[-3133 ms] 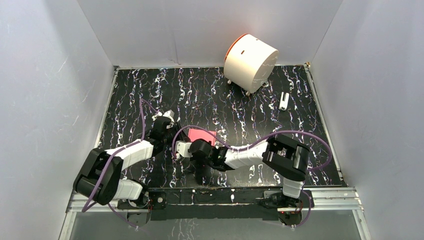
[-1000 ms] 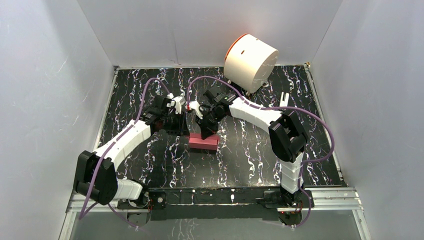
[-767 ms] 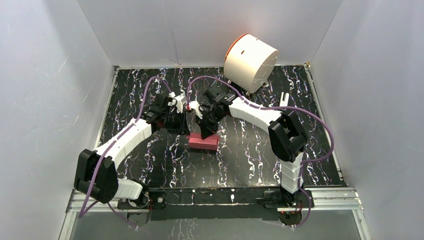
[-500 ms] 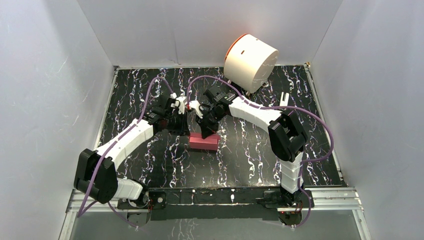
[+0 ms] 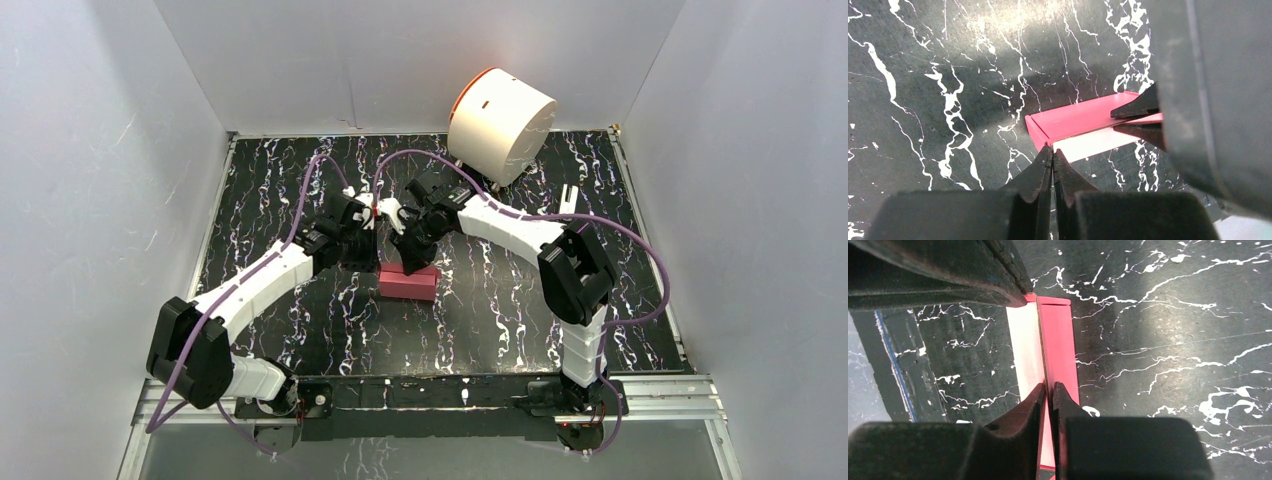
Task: Fold the paper box
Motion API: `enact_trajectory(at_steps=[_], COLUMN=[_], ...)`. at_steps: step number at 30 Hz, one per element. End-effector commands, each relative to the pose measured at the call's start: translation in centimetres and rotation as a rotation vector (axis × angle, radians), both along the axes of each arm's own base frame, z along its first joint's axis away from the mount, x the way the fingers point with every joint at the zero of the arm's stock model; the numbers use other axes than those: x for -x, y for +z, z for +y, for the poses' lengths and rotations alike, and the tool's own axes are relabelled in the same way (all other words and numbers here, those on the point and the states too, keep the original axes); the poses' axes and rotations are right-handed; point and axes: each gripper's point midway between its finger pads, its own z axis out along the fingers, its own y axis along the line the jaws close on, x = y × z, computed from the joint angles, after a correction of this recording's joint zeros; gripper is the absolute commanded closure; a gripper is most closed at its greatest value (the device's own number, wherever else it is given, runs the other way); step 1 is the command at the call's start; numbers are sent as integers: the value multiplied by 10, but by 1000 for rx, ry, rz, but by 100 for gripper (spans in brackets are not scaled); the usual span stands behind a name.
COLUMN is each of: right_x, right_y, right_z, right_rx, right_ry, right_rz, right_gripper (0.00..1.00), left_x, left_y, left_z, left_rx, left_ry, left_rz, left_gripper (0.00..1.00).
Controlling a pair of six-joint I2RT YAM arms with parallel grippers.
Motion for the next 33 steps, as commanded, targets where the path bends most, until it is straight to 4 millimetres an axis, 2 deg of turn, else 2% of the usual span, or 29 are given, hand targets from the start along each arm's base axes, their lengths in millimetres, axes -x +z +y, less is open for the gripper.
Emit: enact_trajectory(at_steps=[1, 10, 14, 17, 26, 29, 33], right_x=[-27, -35, -37, -34, -14, -11, 4], right_y=[26, 57, 70, 73, 66, 71, 74], right_z=[12, 9, 5, 4, -1, -11, -33], right_rx=[-62, -140, -165, -178, -198, -190, -192], right_ry=[-99, -205, -243, -241, -146, -178, -232], right_rz=[-136, -220, -250, -254, -230, -244, -259], right_gripper=[80, 55, 49, 43, 28, 27, 25], left_x=[15, 17, 19, 20, 20, 20, 20], left_y=[-4, -10, -12, -13, -14, -12, -11], left_z=[-3, 0, 0, 0, 0, -2, -3], left_rx=[-13, -45, -46, -45, -48, -40, -35], left_ry=[20, 47, 52, 51, 48, 43, 38], left_rz=[32, 24, 25, 24, 22, 24, 18], left_gripper=[100, 100, 100, 100, 100, 100, 100])
